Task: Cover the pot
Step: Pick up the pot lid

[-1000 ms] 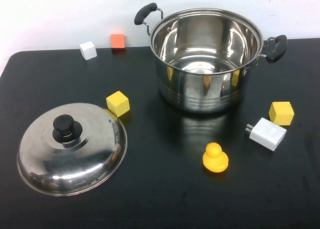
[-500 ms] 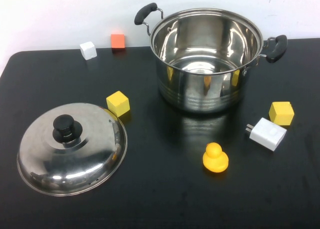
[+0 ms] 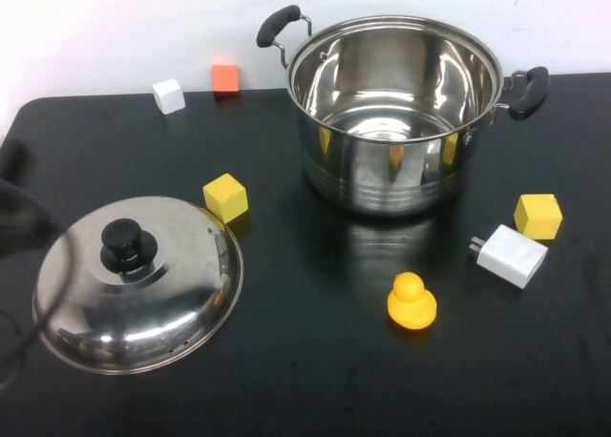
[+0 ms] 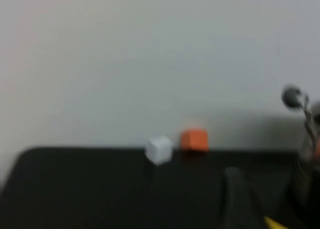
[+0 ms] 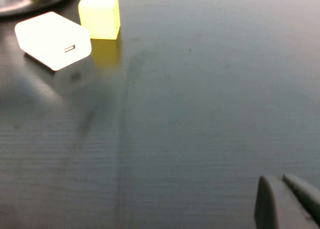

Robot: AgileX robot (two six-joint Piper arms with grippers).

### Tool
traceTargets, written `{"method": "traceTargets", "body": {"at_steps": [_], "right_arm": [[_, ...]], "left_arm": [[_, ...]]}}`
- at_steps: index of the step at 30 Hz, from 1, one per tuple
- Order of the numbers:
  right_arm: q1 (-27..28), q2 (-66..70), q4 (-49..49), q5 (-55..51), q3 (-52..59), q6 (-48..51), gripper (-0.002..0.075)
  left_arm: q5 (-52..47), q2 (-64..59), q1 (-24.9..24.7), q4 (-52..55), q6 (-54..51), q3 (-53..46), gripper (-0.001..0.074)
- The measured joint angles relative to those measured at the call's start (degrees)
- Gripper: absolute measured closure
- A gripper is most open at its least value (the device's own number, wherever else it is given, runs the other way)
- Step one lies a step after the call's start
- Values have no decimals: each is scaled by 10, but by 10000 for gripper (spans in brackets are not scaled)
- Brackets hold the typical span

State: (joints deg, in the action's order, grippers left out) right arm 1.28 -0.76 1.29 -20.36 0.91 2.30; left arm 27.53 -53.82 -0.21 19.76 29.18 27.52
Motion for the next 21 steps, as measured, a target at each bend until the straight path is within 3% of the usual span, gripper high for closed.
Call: {"method": "traceTargets", "body": {"at_steps": [4,6,11,17,21], "right_arm": [[0,0,0,0,0,0,728],[0,0,0,0,0,0,728],[0,0,0,0,0,-1,728],[0,0,0,0,0,-1,728],[0,0,0,0,0,-1,728]], "left_arm": [[21,-76,0,113,84,0,281],[27,-110,0,163,118,0,230],[51,-185,0,194,141,0,199],[55,-238,-7,186,96,8,196],[33,-263,-21,181,85,22,239]]}}
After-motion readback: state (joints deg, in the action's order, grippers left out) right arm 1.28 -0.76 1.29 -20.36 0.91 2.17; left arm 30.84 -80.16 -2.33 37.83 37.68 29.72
